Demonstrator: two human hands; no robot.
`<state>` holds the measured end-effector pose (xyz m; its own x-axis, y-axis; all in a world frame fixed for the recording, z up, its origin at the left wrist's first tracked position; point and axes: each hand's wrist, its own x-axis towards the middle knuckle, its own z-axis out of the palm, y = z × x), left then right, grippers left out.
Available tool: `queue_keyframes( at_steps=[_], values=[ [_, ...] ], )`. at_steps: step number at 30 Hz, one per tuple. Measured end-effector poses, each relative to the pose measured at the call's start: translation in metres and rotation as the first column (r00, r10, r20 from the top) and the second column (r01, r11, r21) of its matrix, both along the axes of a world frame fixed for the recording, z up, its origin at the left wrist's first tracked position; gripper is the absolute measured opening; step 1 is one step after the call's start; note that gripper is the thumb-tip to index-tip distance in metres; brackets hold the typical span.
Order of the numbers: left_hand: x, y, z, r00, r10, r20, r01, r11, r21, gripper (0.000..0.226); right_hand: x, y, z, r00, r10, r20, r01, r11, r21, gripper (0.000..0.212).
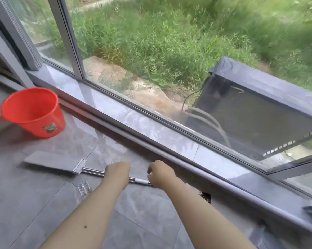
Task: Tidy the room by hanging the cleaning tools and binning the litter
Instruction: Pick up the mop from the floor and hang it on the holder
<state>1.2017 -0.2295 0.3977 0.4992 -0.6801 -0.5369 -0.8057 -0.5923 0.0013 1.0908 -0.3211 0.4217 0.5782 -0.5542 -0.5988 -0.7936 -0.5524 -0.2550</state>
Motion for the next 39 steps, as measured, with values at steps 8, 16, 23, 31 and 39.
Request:
queue_keyframes(
  at_steps=[8,16,23,31,39],
  values=[
    [0.025,-0.021,-0.142,0.998,0.012,-0.058,-0.016,0.997,-0.071,0.037,0.025,-0.017,-0.135,0.992,-0.089,-0.087,0.093,0.995,0.045,0.029],
    [0.025,-0.032,-0.296,0.993,-0.021,-0.115,0.011,0.996,-0.087,0.037,0.034,-0.028,-0.279,0.982,-0.137,-0.128,0.144,0.988,0.046,0.031],
    [0.034,-0.053,-0.423,0.993,-0.046,-0.113,0.03,0.99,-0.137,0.043,0.051,-0.036,-0.385,0.977,-0.108,-0.181,0.122,0.99,0.066,0.038],
    [0.04,-0.065,-0.532,0.978,-0.209,0.007,0.209,0.973,-0.097,0.054,0.062,-0.043,-0.468,0.972,-0.077,-0.223,0.093,0.994,0.064,0.048],
    [0.037,-0.077,-0.564,0.963,-0.254,0.085,0.258,0.965,-0.041,0.037,0.062,-0.041,-0.513,0.97,-0.059,-0.237,0.069,0.997,0.032,0.051]
  ],
)
